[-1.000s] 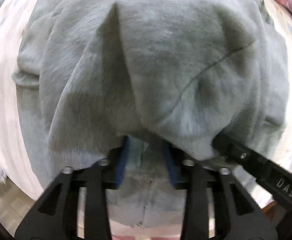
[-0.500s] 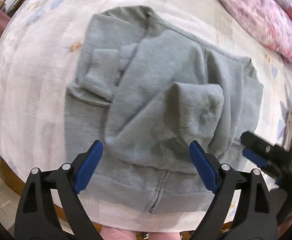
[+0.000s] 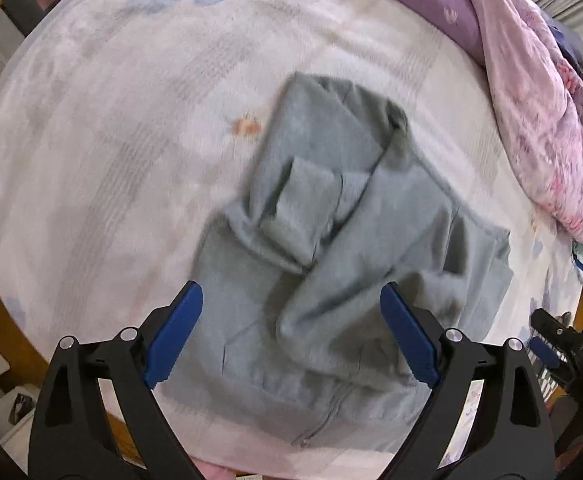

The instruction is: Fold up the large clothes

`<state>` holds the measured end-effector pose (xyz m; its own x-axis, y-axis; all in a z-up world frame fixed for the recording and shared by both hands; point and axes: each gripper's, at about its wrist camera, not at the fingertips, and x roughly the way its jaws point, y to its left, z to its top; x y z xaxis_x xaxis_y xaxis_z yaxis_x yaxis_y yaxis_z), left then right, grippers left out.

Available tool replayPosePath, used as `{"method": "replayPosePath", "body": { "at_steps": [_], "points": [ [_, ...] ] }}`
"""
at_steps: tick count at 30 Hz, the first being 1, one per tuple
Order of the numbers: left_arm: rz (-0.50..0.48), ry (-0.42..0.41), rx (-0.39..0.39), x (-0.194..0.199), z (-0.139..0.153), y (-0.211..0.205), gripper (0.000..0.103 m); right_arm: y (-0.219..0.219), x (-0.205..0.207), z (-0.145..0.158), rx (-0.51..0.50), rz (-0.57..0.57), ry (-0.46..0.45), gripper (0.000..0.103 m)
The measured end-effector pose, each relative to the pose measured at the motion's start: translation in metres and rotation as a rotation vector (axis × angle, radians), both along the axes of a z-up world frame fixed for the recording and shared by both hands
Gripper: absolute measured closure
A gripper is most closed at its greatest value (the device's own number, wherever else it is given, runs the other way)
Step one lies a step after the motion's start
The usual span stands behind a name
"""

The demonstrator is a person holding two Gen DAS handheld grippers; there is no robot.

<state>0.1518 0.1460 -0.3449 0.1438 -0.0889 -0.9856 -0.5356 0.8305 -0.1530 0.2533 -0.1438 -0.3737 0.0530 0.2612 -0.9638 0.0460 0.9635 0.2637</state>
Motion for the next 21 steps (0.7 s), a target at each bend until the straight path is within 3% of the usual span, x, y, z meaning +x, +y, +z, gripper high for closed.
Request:
{"method": "replayPosePath", "body": {
  "at_steps": [10,21],
  "points": [
    [-0.047,-0.021,0.046,0.071,-0.027,0.053,0.012,-0.011,0.050,-0.009,-0.107,-0.016,0.020,0.008],
    [-0.082,-0.002,0.027,0.143,-0.088,0.077,0.012,-0.063,0.086,-0.067,-0.226,-0.092,0.145,0.008]
  ]
}}
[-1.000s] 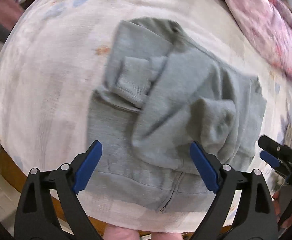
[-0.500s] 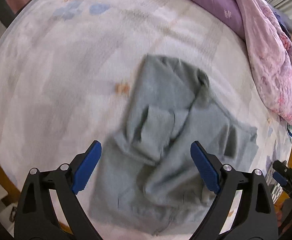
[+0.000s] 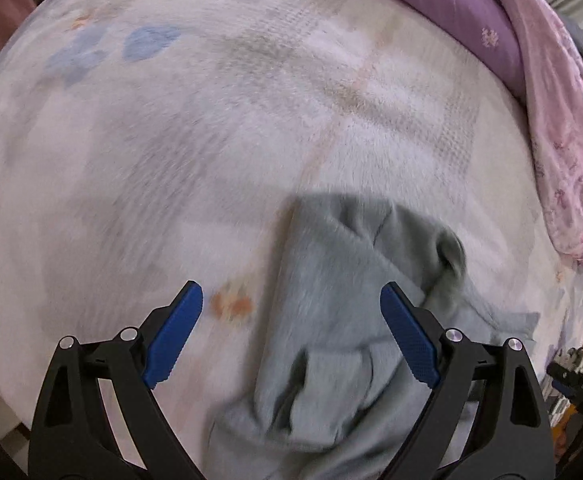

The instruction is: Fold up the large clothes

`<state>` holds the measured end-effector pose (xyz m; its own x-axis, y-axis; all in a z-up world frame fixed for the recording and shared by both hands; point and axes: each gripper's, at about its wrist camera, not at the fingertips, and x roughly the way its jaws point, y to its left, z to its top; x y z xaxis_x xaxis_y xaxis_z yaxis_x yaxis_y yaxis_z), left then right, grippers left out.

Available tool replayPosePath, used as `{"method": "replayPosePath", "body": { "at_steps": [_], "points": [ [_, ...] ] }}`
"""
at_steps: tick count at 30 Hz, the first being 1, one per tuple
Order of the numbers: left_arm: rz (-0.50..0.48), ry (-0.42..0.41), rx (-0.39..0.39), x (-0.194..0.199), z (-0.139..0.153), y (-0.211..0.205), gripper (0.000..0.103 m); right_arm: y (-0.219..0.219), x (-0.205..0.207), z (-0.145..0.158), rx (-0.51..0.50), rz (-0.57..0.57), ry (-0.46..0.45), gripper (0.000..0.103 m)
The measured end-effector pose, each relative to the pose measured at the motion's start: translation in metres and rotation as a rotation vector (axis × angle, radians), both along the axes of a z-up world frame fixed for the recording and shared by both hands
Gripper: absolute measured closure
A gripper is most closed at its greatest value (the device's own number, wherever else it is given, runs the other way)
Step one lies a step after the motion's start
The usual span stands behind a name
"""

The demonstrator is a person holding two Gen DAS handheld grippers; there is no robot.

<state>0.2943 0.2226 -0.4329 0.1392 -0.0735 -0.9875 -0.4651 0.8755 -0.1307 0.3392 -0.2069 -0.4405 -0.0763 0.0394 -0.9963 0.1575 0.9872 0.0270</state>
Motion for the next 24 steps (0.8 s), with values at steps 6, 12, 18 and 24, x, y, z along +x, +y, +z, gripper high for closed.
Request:
{"method": "replayPosePath", "body": {
  "at_steps": [6,12,18,24],
  "points": [
    [-0.034,0.018,0.018,0.038,-0.032,-0.006,0.012,-0.035,-0.007,-0.031,-0.005,-0.082,0.081,0.008],
    [-0.071,0.092,0.033,0.055,-0.064,-0.016,0.012,-0.057,-0.015,-0.057,0.003,-0.152,0.147,0.008],
    [-0.138,0.118,0.036,0.066,-0.061,-0.022,0.036,-0.060,-0.017,-0.069,0.073,-0.218,0.141,0.008],
    [-0.191,0.088,-0.024,0.072,-0.042,-0.030,0.097,-0.055,-0.005,-0.063,-0.007,-0.151,0.122,0.008]
  ]
}}
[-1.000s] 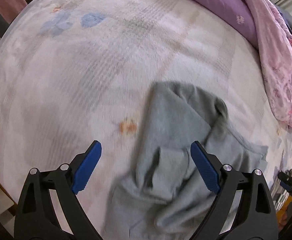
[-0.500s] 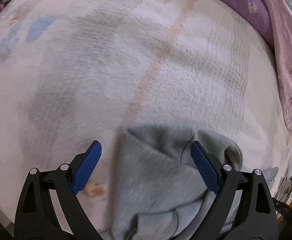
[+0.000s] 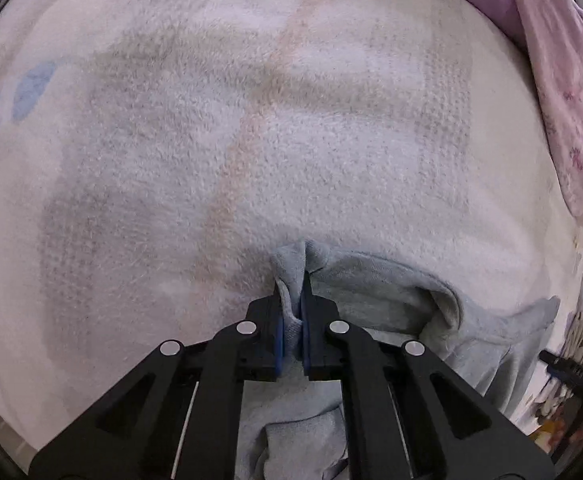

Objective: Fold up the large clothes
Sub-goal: 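Grasp the hoodie side edge with both tools and lift it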

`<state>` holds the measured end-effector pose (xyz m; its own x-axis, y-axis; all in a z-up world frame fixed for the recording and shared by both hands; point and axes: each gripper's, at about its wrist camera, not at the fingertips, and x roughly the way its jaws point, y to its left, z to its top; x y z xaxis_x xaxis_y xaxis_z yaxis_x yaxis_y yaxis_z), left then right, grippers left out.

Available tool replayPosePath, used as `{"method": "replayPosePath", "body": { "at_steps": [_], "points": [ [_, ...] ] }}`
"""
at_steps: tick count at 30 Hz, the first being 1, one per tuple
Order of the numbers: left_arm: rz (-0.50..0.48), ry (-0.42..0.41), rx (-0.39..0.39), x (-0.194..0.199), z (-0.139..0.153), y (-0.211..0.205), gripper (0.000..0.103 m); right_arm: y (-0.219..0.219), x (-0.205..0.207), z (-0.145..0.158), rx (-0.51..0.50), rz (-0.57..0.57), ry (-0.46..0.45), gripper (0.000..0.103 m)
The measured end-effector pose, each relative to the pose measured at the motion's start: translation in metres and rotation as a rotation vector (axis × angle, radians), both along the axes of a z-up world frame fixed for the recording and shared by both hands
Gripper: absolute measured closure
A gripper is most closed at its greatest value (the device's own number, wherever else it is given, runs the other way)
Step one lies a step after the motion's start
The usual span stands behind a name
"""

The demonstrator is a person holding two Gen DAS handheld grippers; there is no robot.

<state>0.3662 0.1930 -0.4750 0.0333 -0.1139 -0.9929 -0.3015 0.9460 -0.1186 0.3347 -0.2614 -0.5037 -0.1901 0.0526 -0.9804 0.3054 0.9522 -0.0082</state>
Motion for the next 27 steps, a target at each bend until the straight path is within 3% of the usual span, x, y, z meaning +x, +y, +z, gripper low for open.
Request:
{"method": "replayPosePath", "body": {
  "at_steps": [4,8,11,14,16,18,21,23,25,27],
  "points": [
    [0.011,-0.041,-0.015,-0.007,0.013,0.001,0.097,-0.009,0.016,0.018,-0.028,0.038,-0.087,0.008],
    [0.028,-0.076,-0.040,-0.016,0.029,0.015,0.097,-0.024,0.037,0.009,-0.112,0.078,-0.024,0.008],
    [0.049,-0.092,-0.009,-0.022,0.039,0.018,0.097,-0.029,0.052,-0.004,-0.037,0.115,-0.048,0.008],
    [0.055,-0.115,0.013,-0.028,0.055,0.018,0.097,-0.024,0.063,-0.029,-0.003,0.151,0.004,0.008],
    [0.044,-0.127,0.027,-0.036,0.063,0.010,0.097,-0.019,0.058,-0.045,0.142,0.133,0.039,0.008],
    [0.017,-0.131,0.051,-0.039,0.070,0.004,0.097,-0.006,0.049,-0.048,0.131,0.211,0.044,0.009],
    [0.018,-0.141,0.063,-0.047,0.073,-0.004,0.097,-0.002,0.038,-0.040,0.141,0.232,0.008,0.032],
    [0.012,-0.145,0.074,-0.049,0.074,-0.008,0.097,-0.012,0.032,-0.032,0.169,0.184,-0.010,0.071],
    [-0.001,-0.154,0.096,-0.052,0.077,-0.012,0.097,-0.027,0.030,-0.029,0.251,0.095,-0.009,0.085],
    [-0.011,-0.156,0.116,-0.056,0.080,-0.014,0.097,-0.035,0.027,-0.023,0.272,0.031,-0.024,0.088]
  ]
}}
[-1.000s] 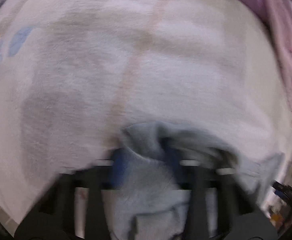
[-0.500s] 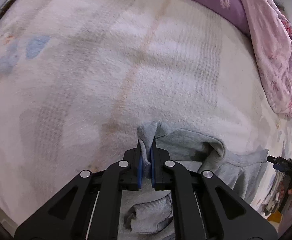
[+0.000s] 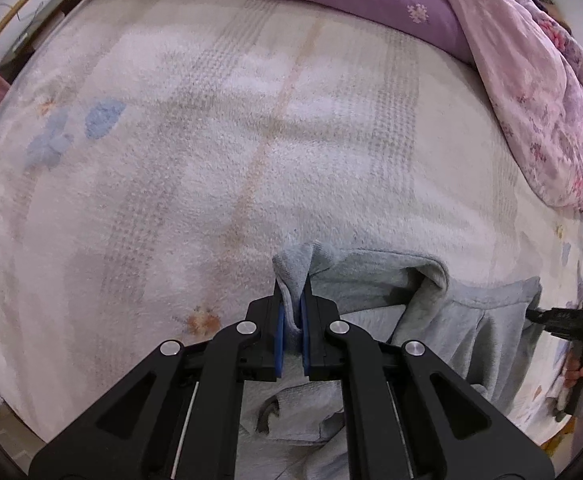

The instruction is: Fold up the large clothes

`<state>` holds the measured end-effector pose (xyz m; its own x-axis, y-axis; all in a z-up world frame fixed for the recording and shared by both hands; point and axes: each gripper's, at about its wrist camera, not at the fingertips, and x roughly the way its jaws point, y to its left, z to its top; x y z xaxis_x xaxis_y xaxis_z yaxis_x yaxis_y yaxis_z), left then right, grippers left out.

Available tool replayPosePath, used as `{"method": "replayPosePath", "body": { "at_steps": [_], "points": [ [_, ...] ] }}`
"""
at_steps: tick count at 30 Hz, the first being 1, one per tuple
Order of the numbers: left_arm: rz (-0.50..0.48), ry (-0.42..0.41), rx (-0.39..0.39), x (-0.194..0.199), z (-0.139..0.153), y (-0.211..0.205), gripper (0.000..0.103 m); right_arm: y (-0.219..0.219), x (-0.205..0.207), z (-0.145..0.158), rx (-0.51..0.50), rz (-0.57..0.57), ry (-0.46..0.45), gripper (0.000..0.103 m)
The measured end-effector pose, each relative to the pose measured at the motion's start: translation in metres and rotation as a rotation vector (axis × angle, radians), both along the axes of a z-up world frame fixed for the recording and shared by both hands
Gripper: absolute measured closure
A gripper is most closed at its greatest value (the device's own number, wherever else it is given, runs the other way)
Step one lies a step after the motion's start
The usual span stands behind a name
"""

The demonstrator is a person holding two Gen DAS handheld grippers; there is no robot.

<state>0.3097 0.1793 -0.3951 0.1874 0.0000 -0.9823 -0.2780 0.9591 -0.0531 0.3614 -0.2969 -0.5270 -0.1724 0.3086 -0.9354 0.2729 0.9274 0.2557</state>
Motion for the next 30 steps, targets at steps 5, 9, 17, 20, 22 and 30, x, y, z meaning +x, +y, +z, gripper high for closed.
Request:
{"method": "replayPosePath", "body": {
  "at_steps": [5,9,17,20,22,30],
  "points": [
    [-0.005,-0.015,0.004,-0.005,0.012,-0.002,0.097,-0.004,-0.035,0.039,-0.059,0.003,-0.118,0.089],
    [-0.012,-0.032,0.023,-0.015,0.024,-0.004,0.097,-0.001,-0.056,0.076,-0.079,0.024,-0.200,0.090],
    [-0.029,-0.068,0.059,-0.051,0.055,-0.009,0.097,-0.016,-0.113,0.134,-0.033,0.055,-0.307,0.090],
    [-0.022,-0.091,0.059,-0.075,0.072,-0.009,0.097,0.002,-0.120,0.155,-0.035,0.091,-0.342,0.090],
    [-0.029,-0.100,0.073,-0.091,0.080,-0.011,0.097,0.014,-0.140,0.173,-0.042,0.126,-0.362,0.090],
    [-0.066,-0.044,0.098,-0.187,0.091,-0.018,0.097,0.019,-0.228,0.182,-0.027,0.196,-0.338,0.090]
  ]
}}
